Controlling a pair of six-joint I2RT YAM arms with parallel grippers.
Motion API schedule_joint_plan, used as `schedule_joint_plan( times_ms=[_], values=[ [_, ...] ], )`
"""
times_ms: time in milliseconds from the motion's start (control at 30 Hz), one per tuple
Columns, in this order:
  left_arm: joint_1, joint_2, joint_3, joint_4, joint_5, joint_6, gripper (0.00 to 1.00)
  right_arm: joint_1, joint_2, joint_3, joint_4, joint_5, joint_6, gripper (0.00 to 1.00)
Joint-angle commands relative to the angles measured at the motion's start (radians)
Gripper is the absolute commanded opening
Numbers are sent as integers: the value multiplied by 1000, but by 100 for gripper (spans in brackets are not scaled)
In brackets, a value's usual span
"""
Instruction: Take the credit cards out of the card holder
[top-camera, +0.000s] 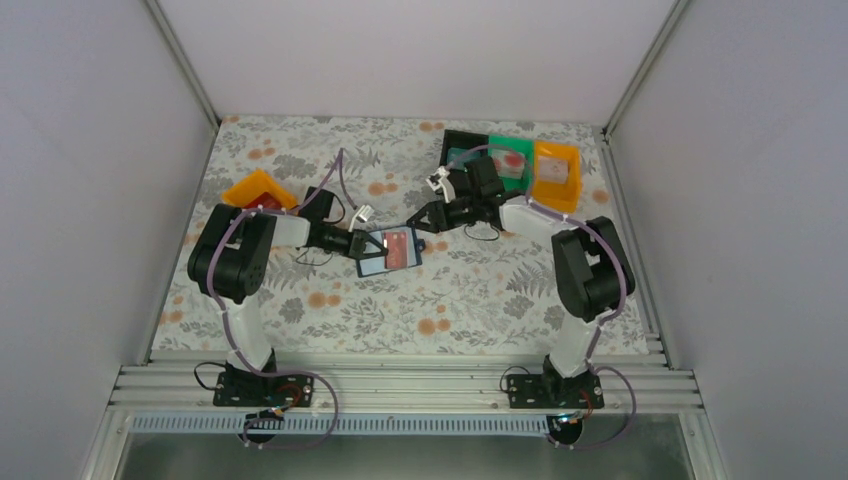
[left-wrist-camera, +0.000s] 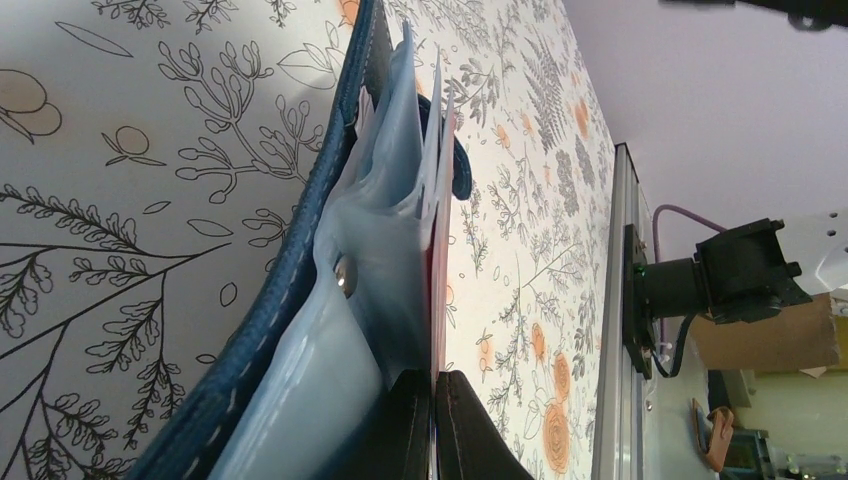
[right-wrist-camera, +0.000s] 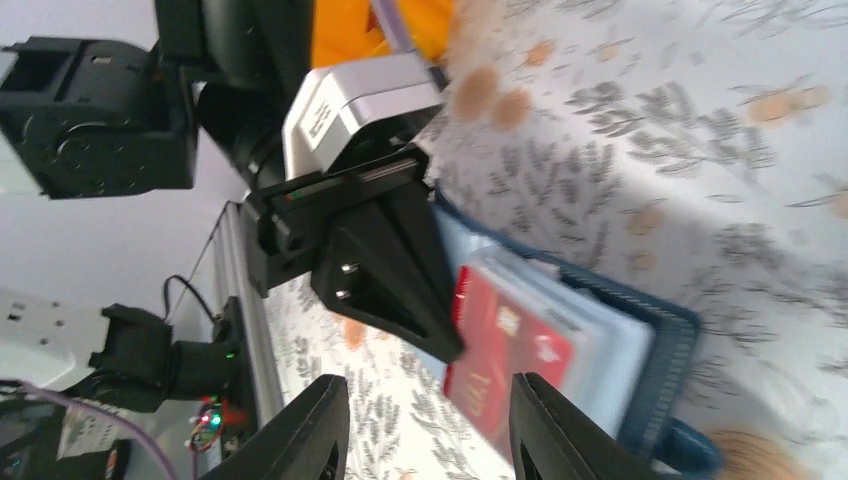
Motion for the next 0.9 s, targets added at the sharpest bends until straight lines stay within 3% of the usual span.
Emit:
schedule_joint_plan(
  times_ms=[0, 400, 700, 767, 867],
  values=[
    [-4, -15, 9, 27, 43, 47, 2, 39, 36, -74, 104, -68, 47, 41],
    [-8, -18, 11, 14, 55, 66, 2, 37, 173, -76, 158, -61, 63, 35],
    [-13, -7, 34, -26, 87, 116, 2, 54, 174, -54, 137, -255, -36, 5],
    [-13, -8, 53, -75, 86, 158, 2, 51, 164, -54, 100, -244, -74, 4],
    [2, -12, 65, -121, 78, 193, 12, 36, 177, -52, 58, -232, -105, 4]
  ],
)
